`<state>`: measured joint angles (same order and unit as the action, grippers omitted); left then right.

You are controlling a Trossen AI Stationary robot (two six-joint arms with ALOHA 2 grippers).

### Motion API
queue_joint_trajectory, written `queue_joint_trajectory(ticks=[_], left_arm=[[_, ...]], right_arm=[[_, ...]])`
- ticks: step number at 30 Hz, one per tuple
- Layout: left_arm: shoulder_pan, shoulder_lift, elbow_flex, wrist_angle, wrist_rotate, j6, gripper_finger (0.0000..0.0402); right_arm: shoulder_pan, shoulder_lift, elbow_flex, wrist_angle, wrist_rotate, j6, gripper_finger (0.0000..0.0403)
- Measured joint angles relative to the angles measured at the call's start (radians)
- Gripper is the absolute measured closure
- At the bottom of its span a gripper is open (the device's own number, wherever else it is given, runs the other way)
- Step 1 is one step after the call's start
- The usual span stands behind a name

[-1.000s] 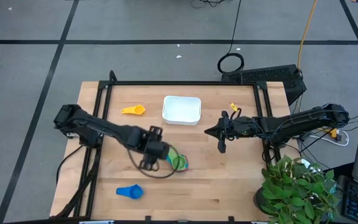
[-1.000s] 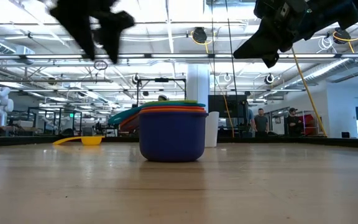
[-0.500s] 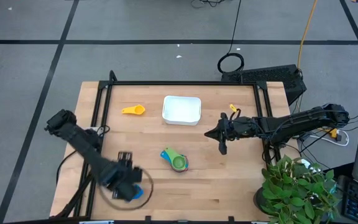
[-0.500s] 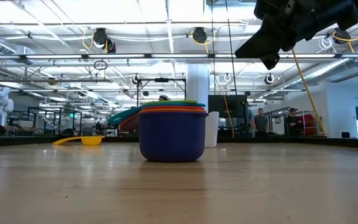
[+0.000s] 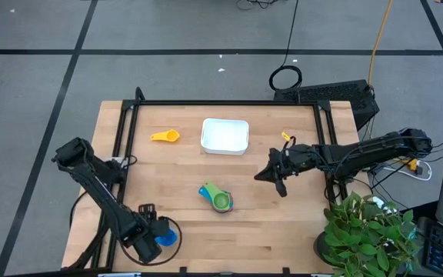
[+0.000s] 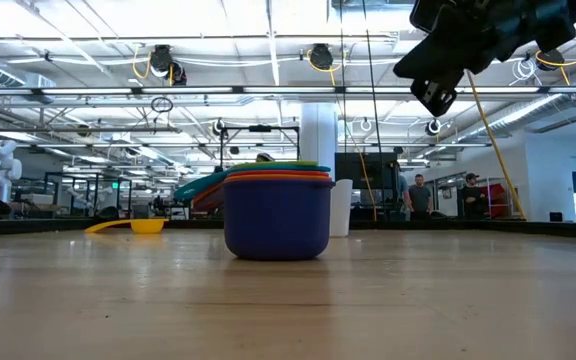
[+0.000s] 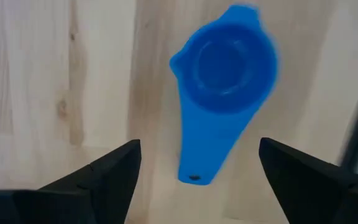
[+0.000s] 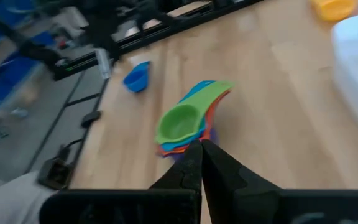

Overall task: Nest measuring cups in basket
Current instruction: Stack the blue measuring cup on top of the green measuring cup

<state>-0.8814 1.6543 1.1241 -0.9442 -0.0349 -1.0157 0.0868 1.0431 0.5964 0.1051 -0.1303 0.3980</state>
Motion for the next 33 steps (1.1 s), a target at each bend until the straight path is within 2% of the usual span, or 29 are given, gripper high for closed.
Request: queue_joint_trajectory(ticks=[2, 8, 15, 21, 33], left_arm=[[-0.002, 0.000, -0.032, 0.016, 0.000, -0.001, 0.0073], [-0.002, 0.000, -0.082, 0.093, -0.019, 0.075, 0.0073], [-0.002, 0.009, -0.137, 0.155, -0.037, 0.091, 0.0073], [0.006, 0.009, -0.192, 0.283, -0.047, 0.091, 0.0073], [0.018, 0.073, -0.192, 0.293, -0.030, 0.079, 0.0073]], right_arm=[[0.000, 0.000, 0.000, -0.003, -0.031, 0.006, 0.0403], [0.000, 0.000, 0.000, -0.004, -0.025, 0.020, 0.0403], [0.000, 0.000, 0.000, -0.005, -0.022, 0.013, 0.0403], [0.000, 0.000, -0.001, -0.005, -0.021, 0.002, 0.0403], [0.000, 0.000, -0.002, -0.008, 0.003, 0.002, 0.0403]])
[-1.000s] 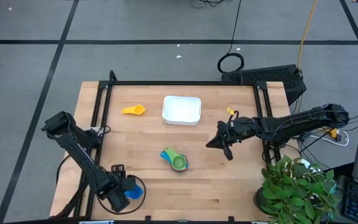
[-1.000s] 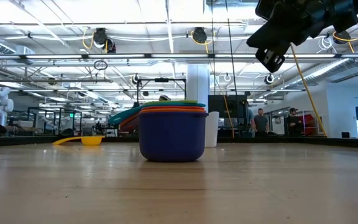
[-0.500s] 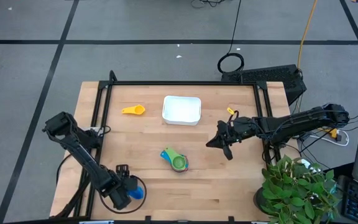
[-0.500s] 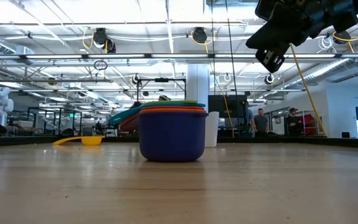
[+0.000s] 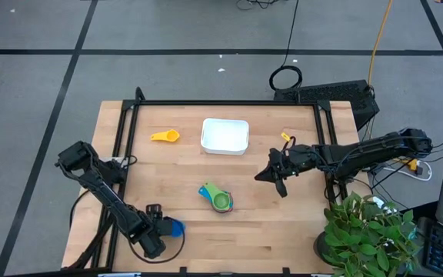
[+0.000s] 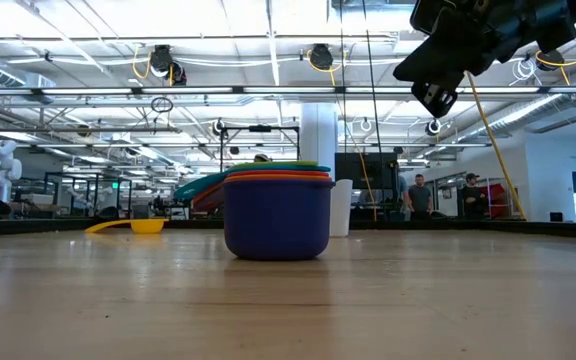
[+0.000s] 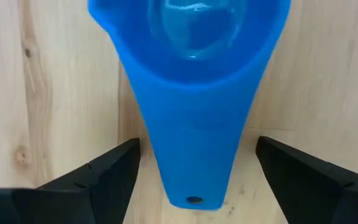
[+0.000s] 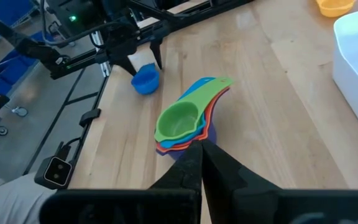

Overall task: Nest measuring cups in basket
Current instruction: Stack the blue measuring cup on top of the green measuring cup

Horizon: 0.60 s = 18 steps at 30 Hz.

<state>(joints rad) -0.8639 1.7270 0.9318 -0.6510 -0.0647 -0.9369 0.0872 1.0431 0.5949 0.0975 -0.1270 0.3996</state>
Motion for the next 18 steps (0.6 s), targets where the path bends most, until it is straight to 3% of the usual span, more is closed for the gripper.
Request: queue_joint_trajectory(ticks=[9, 12, 17, 18], left_arm=[[0.023, 0.004, -0.001, -0.012, 0.011, -0.052, 0.0091], [0.040, 0.005, -0.001, -0.024, 0.026, -0.062, 0.0135], [0.073, 0.003, 0.001, -0.035, 0.070, -0.053, 0.0250], [0.080, 0.003, 0.004, -0.041, 0.080, -0.038, 0.0255]], right_arm=[[0.000, 0.000, 0.000, 0.001, 0.000, 0.000, 0.0403], [0.000, 0.000, 0.000, 0.002, 0.000, 0.000, 0.0403], [0.000, 0.000, 0.000, 0.002, 0.000, 0.000, 0.0403], [0.000, 0.000, 0.000, 0.002, 0.000, 0.000, 0.0403]])
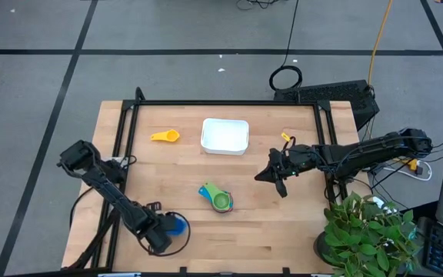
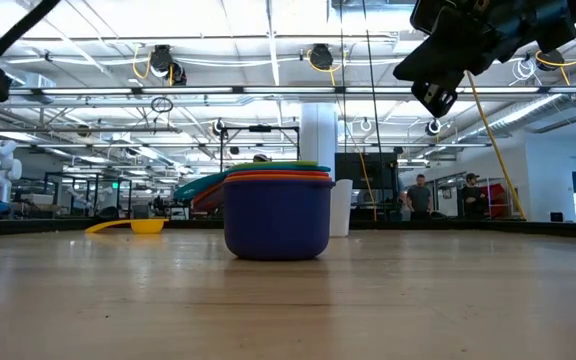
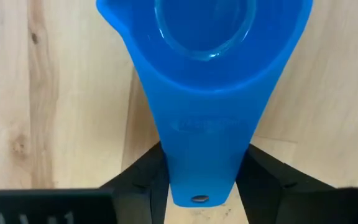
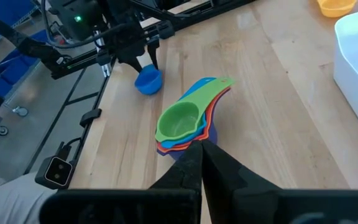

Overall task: Nest measuring cups in basket
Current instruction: Stack the blue measuring cup on top of the green measuring cup

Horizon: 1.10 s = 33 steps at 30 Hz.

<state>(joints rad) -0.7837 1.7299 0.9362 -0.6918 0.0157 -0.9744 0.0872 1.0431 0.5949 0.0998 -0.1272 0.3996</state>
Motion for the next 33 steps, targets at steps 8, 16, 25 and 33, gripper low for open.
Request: queue_joint_trajectory(ticks=[8, 16, 25, 33], left_arm=[[0.066, 0.007, 0.130, -0.217, -0.032, 0.198, 0.0253], [0.207, 0.005, 0.348, -0.426, -0.214, 0.591, 0.0253], [0.429, 0.014, 0.450, -0.235, -0.247, 1.199, 0.0253], [0.517, 0.052, 0.453, -0.130, -0.193, 1.515, 0.0253]], right_arm=[[0.000, 0.000, 0.000, 0.000, 0.000, 0.000, 0.0403], [-0.001, -0.011, 0.000, 0.002, 0.034, -0.083, 0.0403], [-0.003, -0.082, 0.000, 0.001, 0.080, -0.106, 0.0403], [-0.003, -0.087, 0.000, -0.007, 0.080, -0.127, 0.0403]])
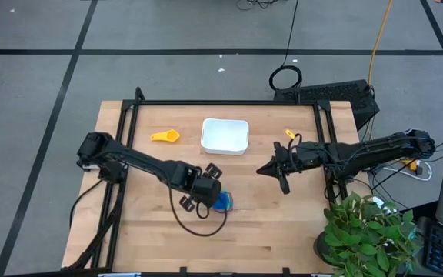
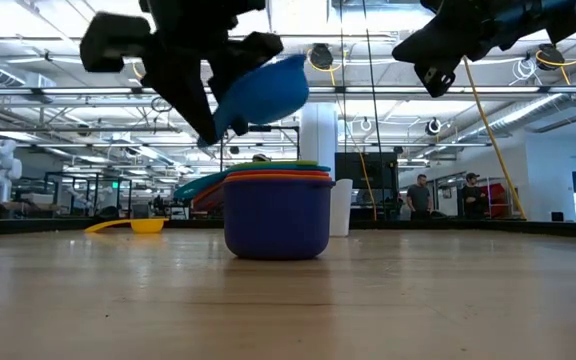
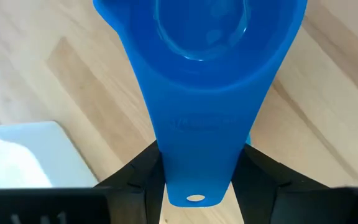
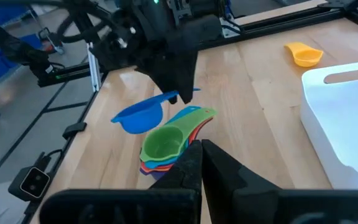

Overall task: Nest measuring cups in basket
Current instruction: Stack the blue measuring cup on top of the green measuring cup

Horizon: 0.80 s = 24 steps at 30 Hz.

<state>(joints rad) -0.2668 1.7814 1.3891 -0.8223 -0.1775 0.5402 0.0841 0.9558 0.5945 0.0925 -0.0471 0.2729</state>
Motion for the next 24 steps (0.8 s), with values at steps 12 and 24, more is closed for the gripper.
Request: queue_joint_trajectory(ticks=[12, 24], left_arm=[[0.000, 0.118, 0.004, 0.046, 0.000, -0.034, 0.0243], [-0.001, 0.093, 0.004, 0.066, -0.034, -0.143, 0.0212]], right_arm=[[0.000, 0.000, 0.000, 0.001, -0.001, 0.017, 0.0403], [0.000, 0.000, 0.000, 0.001, -0.001, 0.011, 0.0403]])
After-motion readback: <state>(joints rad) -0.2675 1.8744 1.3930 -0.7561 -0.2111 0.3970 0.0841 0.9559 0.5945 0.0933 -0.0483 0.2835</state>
